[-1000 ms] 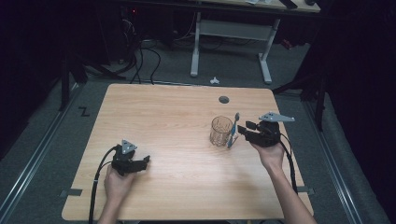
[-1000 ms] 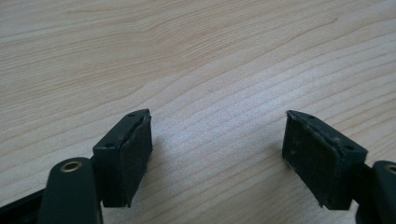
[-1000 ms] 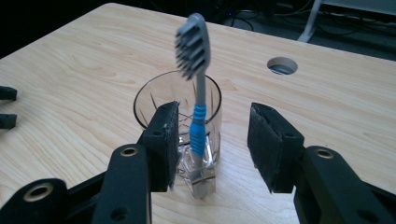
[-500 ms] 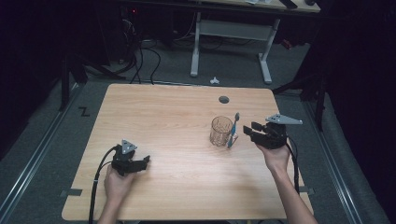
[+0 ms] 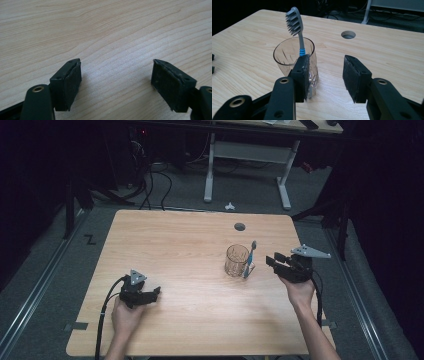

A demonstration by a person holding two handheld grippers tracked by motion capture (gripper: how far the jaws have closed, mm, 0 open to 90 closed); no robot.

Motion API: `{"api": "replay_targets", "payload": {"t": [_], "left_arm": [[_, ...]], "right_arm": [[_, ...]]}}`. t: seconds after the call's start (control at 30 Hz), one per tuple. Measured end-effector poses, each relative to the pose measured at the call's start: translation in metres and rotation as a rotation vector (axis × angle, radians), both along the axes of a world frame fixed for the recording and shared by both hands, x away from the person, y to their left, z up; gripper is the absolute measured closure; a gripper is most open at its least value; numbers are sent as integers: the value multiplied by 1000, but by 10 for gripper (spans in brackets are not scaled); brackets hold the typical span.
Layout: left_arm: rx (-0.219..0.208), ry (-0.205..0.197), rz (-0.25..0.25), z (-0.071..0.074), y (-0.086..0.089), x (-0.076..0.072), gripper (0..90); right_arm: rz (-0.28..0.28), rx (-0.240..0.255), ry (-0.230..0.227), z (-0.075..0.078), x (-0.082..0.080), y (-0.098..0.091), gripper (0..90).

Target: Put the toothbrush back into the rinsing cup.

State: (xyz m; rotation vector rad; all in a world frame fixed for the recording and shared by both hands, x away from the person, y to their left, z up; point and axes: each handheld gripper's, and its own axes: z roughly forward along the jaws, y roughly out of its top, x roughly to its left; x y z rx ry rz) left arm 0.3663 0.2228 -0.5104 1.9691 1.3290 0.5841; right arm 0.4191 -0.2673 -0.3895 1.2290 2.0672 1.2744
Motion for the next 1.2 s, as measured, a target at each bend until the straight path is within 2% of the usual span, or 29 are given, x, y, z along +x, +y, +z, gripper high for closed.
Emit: {"api": "replay_targets", "payload": {"t": [0.67, 1.2], "left_arm": [[0, 0, 0, 0, 0, 0, 248], [0, 0, 0, 0, 0, 0, 248]], "right_arm": [[8, 10, -5, 6, -12, -5, 577], [-17, 48, 2, -3, -21, -18, 581]]}}
